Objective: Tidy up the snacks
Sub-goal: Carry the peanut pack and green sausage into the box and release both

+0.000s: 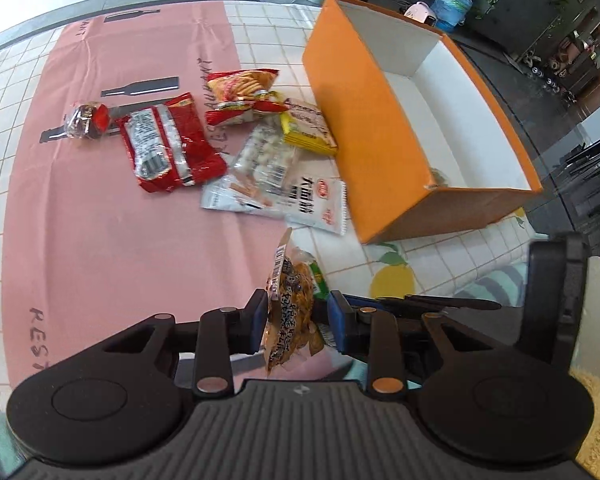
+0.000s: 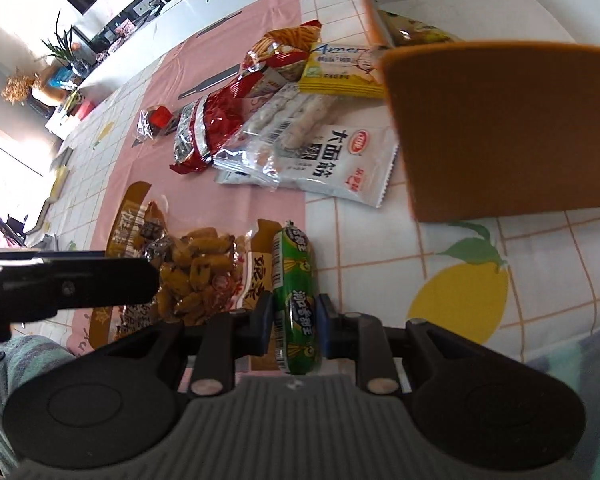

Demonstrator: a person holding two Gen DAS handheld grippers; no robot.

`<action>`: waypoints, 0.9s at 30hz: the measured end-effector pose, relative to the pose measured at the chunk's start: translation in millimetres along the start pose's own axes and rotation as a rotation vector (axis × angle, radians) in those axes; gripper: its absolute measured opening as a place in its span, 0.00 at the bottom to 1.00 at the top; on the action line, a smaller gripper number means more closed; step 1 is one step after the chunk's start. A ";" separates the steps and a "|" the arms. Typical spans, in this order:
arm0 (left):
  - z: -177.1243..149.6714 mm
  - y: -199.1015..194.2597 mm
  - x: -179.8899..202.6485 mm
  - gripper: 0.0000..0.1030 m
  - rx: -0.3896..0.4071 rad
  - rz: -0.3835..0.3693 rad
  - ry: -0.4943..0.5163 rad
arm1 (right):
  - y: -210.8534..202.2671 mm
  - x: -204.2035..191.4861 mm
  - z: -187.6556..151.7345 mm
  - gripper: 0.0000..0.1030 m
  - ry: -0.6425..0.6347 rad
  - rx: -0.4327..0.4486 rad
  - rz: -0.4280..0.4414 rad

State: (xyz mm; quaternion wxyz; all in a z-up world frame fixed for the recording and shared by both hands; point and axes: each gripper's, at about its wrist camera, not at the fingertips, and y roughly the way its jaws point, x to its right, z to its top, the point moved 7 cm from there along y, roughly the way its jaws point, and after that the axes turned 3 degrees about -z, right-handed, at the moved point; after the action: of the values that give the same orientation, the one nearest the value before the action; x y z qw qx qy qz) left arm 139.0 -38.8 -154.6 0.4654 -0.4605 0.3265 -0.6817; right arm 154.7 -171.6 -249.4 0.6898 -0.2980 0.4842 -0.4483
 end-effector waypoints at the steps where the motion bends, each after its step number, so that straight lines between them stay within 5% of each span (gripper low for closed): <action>1: -1.4 -0.5 5.7 0.35 0.004 0.004 0.007 | -1.4 3.0 -1.4 0.19 0.003 0.001 0.009; 6: -6.0 9.0 20.4 0.35 0.010 0.099 0.028 | -7.1 12.5 -6.1 0.19 0.017 0.004 0.048; 14: -11.5 39.0 29.4 0.25 -0.030 0.078 -0.060 | -12.1 28.9 -12.1 0.19 0.048 0.008 0.104; 27: -11.5 30.7 24.4 0.25 0.042 0.141 -0.093 | -8.7 29.1 -10.5 0.18 0.017 0.017 0.108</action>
State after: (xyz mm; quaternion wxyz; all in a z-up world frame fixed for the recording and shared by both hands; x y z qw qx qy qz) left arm 135.1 -72.3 -177.7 0.5363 -0.4578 0.3219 -0.6318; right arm 145.8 -201.4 -257.4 0.7113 -0.2619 0.5015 -0.4171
